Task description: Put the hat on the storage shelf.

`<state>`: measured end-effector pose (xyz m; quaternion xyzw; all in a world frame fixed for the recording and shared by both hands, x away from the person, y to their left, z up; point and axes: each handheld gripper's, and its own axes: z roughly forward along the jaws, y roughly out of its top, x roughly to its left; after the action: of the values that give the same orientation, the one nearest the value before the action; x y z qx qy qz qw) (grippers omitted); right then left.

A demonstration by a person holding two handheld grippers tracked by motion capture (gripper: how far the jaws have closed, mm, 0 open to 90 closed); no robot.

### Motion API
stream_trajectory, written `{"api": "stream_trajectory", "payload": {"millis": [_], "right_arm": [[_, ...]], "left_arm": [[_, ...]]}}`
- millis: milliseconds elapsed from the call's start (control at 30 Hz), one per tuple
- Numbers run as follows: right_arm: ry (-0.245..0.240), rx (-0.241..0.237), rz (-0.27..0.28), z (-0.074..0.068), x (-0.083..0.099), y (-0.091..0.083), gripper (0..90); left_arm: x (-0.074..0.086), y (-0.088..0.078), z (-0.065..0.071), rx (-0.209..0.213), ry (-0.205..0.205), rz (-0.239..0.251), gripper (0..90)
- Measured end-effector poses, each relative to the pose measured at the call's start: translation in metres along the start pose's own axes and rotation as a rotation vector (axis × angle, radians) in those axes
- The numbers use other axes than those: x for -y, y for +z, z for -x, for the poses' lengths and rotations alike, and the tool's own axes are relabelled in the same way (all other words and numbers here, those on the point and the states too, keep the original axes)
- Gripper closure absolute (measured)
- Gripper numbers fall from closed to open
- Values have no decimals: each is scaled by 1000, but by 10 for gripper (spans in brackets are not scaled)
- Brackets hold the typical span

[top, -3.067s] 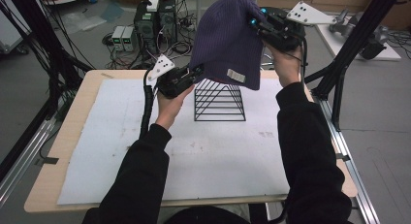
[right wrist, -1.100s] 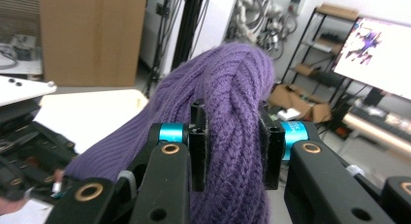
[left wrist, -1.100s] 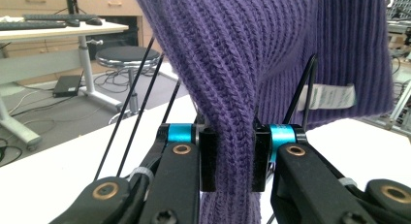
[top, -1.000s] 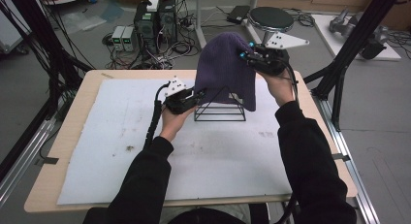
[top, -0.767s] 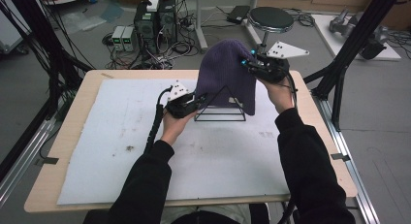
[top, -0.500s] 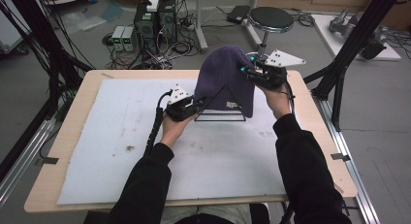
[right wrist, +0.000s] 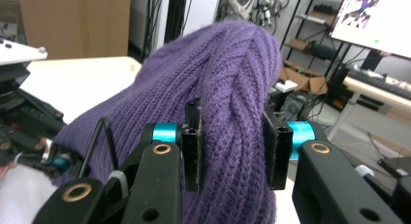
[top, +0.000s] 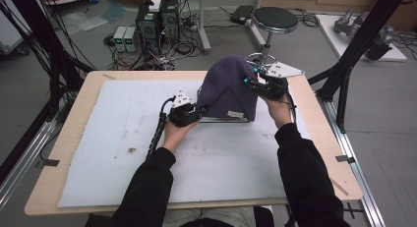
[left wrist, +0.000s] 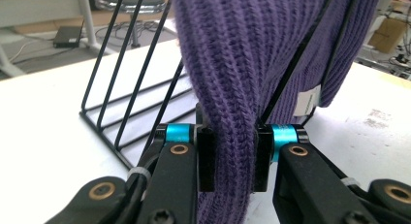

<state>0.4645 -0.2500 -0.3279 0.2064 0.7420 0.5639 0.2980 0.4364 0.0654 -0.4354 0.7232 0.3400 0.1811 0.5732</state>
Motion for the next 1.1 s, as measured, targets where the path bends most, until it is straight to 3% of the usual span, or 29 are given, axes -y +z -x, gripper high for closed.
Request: {"api": "stream_trajectory", "payload": {"millis": [67, 267, 333, 433, 500, 567, 733, 833, 1100], "right_arm": [[4, -5, -13, -1, 2, 0, 675], [22, -2, -27, -1, 2, 0, 636], [27, 2, -30, -1, 2, 1, 591], [49, 4, -46, -1, 2, 1, 455], [101, 45, -67, 0, 2, 1, 304], [152, 80, -76, 1, 2, 0, 227], [219, 116, -55, 5, -1, -10, 141], [262, 181, -43, 4, -4, -20, 121], [252, 247, 13, -5, -9, -41, 116]], "left_arm": [[2, 0, -2, 9, -31, -1, 783], [1, -1, -1, 0, -36, -7, 777], [0, -1, -1, 1, -35, -3, 771], [-1, -3, -1, -1, -51, 7, 719], [-2, -4, -2, 4, -48, 18, 647], [-4, -6, -1, 15, -61, 36, 603], [-11, -11, 4, 16, -67, 56, 440], [-14, -15, 5, 4, -85, 61, 351], [-29, -36, 10, -56, -50, 122, 304]]}}
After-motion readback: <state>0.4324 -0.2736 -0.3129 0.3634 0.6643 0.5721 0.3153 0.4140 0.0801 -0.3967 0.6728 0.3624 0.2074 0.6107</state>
